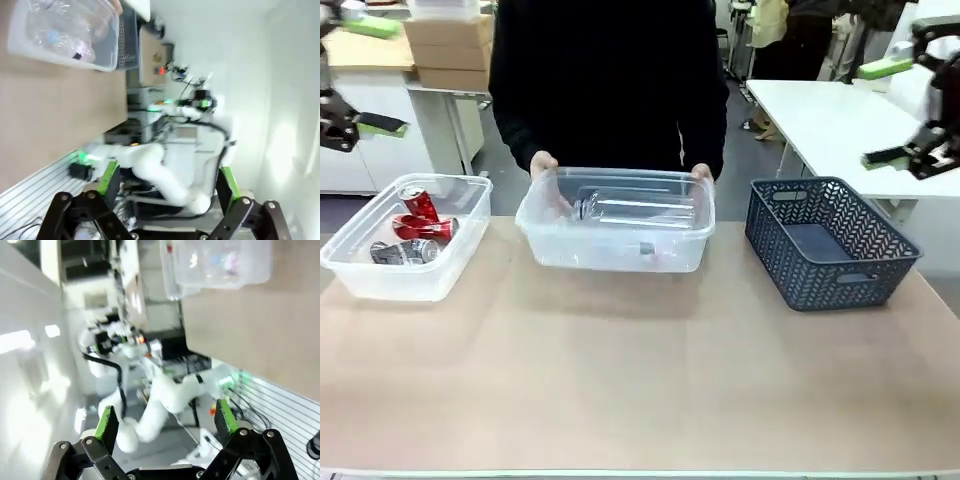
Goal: Sort the waste into each basket.
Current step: Release the Organizing box you were holding.
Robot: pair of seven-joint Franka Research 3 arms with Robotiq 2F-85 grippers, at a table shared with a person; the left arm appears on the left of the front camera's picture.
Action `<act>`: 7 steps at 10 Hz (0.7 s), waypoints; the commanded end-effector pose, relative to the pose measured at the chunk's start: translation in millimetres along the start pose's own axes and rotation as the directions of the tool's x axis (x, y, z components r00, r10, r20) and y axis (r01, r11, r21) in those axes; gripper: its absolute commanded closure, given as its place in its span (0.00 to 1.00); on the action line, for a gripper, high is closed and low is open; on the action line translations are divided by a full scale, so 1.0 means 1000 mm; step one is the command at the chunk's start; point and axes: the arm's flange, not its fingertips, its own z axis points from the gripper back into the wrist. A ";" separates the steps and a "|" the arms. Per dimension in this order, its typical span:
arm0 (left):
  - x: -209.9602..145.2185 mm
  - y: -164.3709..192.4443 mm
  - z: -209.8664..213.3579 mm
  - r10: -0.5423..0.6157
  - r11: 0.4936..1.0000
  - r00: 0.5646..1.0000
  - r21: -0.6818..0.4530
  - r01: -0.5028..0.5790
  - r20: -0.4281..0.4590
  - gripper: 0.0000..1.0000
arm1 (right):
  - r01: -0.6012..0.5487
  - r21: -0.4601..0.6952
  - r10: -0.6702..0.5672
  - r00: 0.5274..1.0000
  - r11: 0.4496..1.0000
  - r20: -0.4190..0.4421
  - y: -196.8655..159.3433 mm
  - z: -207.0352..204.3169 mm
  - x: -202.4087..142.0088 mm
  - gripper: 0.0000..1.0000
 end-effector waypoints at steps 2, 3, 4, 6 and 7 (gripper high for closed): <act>0.000 0.000 0.000 0.000 1.000 1.000 0.000 0.000 0.000 0.00 | -0.049 -0.044 0.045 0.995 0.998 -0.084 0.017 -0.022 0.003 0.00; 0.000 0.000 0.000 0.000 1.000 1.000 0.000 0.000 0.000 0.00 | -0.049 -0.044 0.045 0.995 0.998 -0.084 0.017 -0.022 0.003 0.00; 0.000 0.000 0.000 0.000 1.000 1.000 0.000 0.000 0.000 0.00 | -0.049 -0.044 0.045 0.995 0.998 -0.084 0.017 -0.022 0.003 0.00; 0.000 0.000 0.000 0.000 1.000 1.000 0.000 0.000 0.000 0.00 | -0.049 -0.044 0.045 0.995 0.998 -0.084 0.017 -0.022 0.003 0.00; 0.000 0.000 0.000 0.000 1.000 1.000 0.000 0.000 0.000 0.00 | -0.049 -0.044 0.045 0.995 0.998 -0.084 0.017 -0.022 0.003 0.00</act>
